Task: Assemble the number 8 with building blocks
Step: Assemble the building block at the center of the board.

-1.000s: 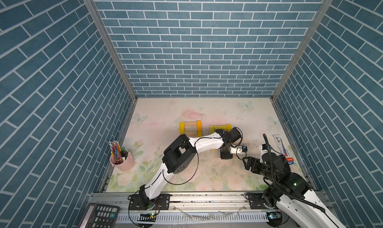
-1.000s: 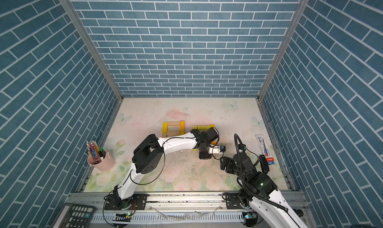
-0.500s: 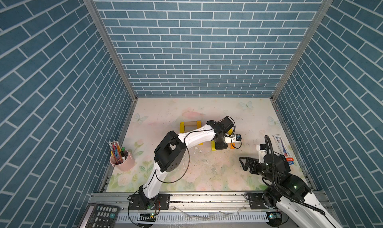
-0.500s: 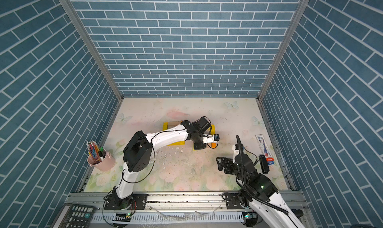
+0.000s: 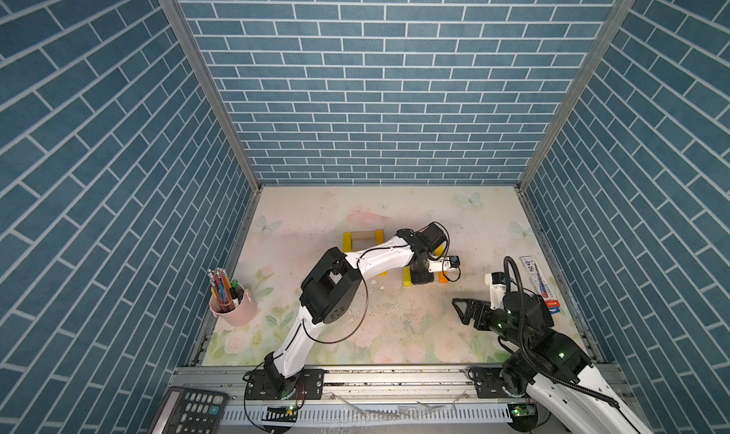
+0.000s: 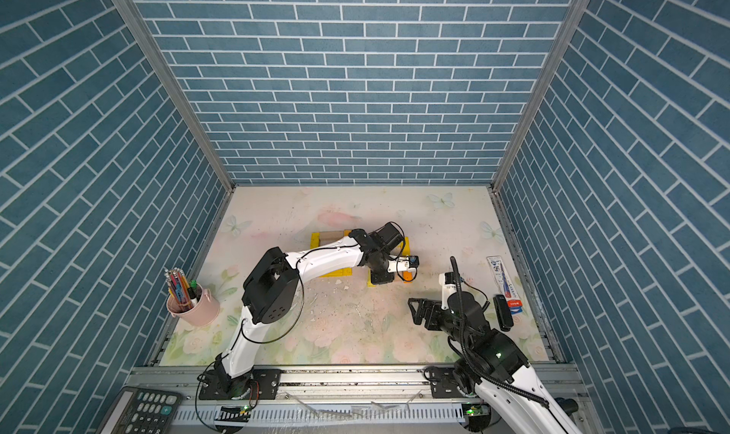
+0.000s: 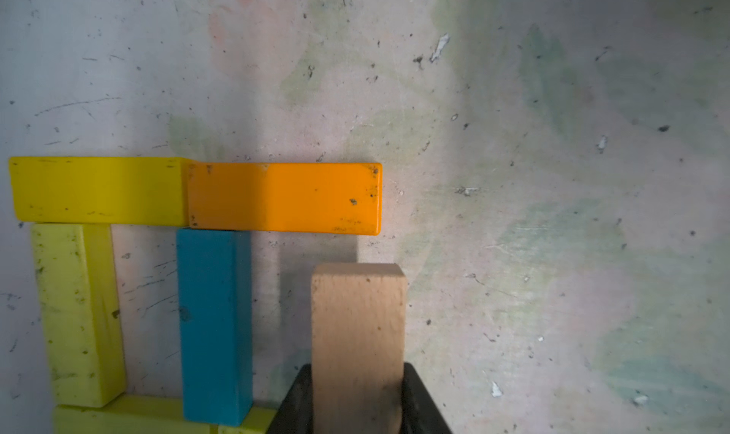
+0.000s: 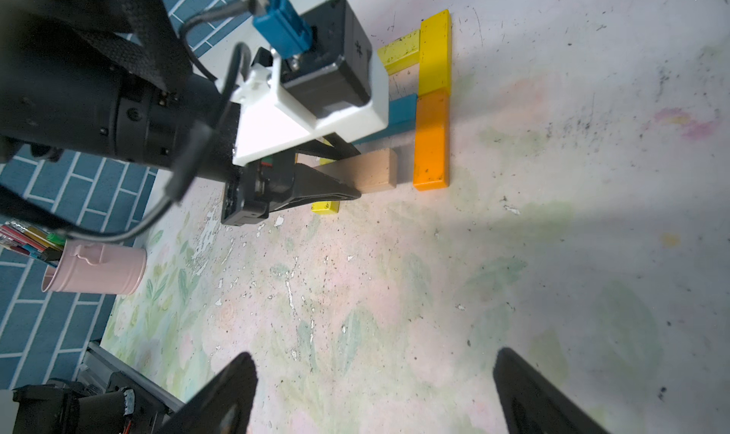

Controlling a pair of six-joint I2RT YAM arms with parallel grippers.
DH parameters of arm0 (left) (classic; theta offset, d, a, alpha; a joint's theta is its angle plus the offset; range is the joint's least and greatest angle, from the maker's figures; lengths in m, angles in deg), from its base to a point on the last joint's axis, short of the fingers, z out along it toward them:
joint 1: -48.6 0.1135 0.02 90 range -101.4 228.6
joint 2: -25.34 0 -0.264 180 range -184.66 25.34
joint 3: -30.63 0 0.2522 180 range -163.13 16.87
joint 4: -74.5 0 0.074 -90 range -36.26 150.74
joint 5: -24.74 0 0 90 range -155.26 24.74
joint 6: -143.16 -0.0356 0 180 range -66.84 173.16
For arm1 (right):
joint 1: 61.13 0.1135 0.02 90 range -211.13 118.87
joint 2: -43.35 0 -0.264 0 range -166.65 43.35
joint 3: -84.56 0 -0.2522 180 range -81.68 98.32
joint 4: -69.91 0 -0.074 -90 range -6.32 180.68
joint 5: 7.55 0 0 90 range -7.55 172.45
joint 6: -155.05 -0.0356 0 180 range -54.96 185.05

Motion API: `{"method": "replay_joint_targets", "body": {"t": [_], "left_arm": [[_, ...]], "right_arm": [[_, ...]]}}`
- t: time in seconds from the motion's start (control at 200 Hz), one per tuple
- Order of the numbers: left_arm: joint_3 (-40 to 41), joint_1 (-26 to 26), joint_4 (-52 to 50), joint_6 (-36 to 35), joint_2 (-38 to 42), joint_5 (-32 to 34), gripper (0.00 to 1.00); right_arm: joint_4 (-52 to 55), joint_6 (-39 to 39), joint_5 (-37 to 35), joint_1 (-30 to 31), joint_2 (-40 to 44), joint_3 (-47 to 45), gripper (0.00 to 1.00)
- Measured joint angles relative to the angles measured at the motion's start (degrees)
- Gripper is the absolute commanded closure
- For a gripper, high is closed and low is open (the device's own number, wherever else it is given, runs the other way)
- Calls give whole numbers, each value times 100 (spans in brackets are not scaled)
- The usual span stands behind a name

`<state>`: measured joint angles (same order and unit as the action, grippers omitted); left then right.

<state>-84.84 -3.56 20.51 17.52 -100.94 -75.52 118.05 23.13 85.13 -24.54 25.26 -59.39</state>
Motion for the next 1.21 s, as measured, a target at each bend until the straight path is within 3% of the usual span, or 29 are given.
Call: {"method": "replay_joint_targets", "body": {"t": [1.205], "left_arm": [[-249,2,-7,28,-295,-33,67]], "right_arm": [[122,0,-55,-2,4,0,7]]}}
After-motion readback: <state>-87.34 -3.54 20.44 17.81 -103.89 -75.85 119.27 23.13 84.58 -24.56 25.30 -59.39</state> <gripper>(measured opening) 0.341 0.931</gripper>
